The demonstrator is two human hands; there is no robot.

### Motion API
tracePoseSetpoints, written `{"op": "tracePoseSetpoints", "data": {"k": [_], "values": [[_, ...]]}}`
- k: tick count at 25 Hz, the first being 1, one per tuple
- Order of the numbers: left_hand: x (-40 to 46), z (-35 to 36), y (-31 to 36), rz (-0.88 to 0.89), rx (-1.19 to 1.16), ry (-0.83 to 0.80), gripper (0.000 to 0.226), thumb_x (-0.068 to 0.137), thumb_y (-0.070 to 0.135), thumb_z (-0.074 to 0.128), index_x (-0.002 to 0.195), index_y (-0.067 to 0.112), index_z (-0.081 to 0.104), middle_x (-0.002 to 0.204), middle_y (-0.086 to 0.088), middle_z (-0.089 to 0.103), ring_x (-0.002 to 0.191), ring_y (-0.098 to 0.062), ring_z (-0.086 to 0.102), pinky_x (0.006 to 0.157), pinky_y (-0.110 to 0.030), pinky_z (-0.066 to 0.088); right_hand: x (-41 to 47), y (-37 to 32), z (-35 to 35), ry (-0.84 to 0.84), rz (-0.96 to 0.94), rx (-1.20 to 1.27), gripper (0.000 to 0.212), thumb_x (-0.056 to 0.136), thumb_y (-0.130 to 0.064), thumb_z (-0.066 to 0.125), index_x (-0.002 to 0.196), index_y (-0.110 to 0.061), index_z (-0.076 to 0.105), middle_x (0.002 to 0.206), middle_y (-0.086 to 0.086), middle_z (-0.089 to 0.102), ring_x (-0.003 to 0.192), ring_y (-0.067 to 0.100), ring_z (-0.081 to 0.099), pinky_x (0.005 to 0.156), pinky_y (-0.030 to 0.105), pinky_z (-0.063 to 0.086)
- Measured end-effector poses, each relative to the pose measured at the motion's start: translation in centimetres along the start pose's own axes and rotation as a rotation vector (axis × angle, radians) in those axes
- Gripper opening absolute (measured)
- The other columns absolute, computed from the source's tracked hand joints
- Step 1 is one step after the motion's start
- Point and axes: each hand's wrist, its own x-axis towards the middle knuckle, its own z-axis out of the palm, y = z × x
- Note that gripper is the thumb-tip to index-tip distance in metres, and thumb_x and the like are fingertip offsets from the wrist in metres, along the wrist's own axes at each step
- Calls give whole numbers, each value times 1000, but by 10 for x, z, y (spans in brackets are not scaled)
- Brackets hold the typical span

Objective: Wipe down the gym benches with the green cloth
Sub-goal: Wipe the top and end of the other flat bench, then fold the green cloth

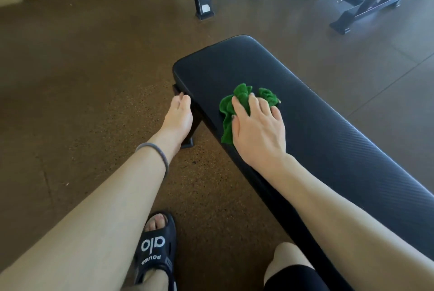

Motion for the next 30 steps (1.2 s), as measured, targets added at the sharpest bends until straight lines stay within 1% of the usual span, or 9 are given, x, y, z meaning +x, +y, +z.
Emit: {"op": "tracePoseSetpoints", "data": {"k": [3, 6, 9, 12, 16, 20, 23, 26, 30], "values": [[-23, -23, -5, 27, 133, -113, 56, 109, 50, 26, 161, 29, 27, 166, 6, 29, 153, -21, 27, 119, -40, 25, -14, -17, -16, 65, -57, 33, 38, 105, -31, 42, 133, -18, 64, 114, 10, 60, 102, 31, 56, 86, 42, 43], [-33, -43, 2, 68, 65, -179, 53, 106, 44, 40, 157, 31, 34, 161, 3, 38, 147, -21, 38, 118, -40, 29, 12, -32, -48, -27, 122, 467, 33, 108, -31, 40, 126, -24, 67, 104, 4, 61, 92, 21, 56, 76, 34, 42], [-46, -69, 32, 59, -85, -317, 55, 102, 30, 52, 154, 31, 36, 153, 0, 49, 140, -20, 48, 120, -41, 33, 45, -65, -95, -376, 574, 1362, 30, 107, -33, 43, 111, -20, 70, 103, 7, 72, 88, 22, 69, 71, 34, 55], [-63, -114, 84, -5, -97, -325, 65, 95, 27, 69, 152, 27, 38, 137, -5, 64, 122, -20, 65, 105, -39, 52, 65, -98, -140, -811, 778, 1780, 47, 105, -48, 44, 123, -13, 70, 111, 14, 77, 96, 30, 76, 77, 40, 62], [-95, -184, 152, -50, 122, -176, 46, 84, 33, 82, 123, 25, 58, 114, -2, 72, 102, -19, 72, 89, -42, 60, 91, -138, -212, -1088, 806, 1893, 63, 100, -59, 52, 136, -8, 64, 128, 22, 70, 114, 43, 70, 104, 63, 51], [-139, -241, 212, -51, 178, -55, 20, 91, 22, 74, 106, 20, 61, 101, 0, 71, 89, -14, 69, 66, -27, 53, 112, -168, -296, -1152, 658, 1722, 42, 100, -40, 63, 129, -10, 67, 120, 16, 75, 110, 34, 74, 104, 54, 54], [-170, -279, 258, -114, 140, -62, 16, 93, 22, 71, 107, 20, 62, 107, 0, 69, 95, -16, 69, 68, -29, 53, 123, -181, -349, -1155, 596, 1635, 32, 104, -33, 59, 127, -13, 69, 120, 10, 76, 112, 28, 74, 103, 49, 55], [-196, -309, 300, -140, 119, -76, 17, 93, 25, 70, 110, 21, 68, 109, 0, 73, 99, -16, 72, 85, -37, 61, 131, -195, -407, -1207, 478, 1628, 25, 105, -29, 57, 121, -15, 71, 117, 7, 77, 110, 24, 74, 97, 45, 57], [-221, -353, 341, -223, 76, -45, 27, 96, 45, 62, 106, 25, 76, 108, 3, 77, 103, -19, 72, 102, -44, 53, 150, -220, -467, -1269, 365, 1532, 26, 100, -3, 58, 123, -12, 67, 118, 8, 77, 113, 25, 73, 100, 46, 56]]}}
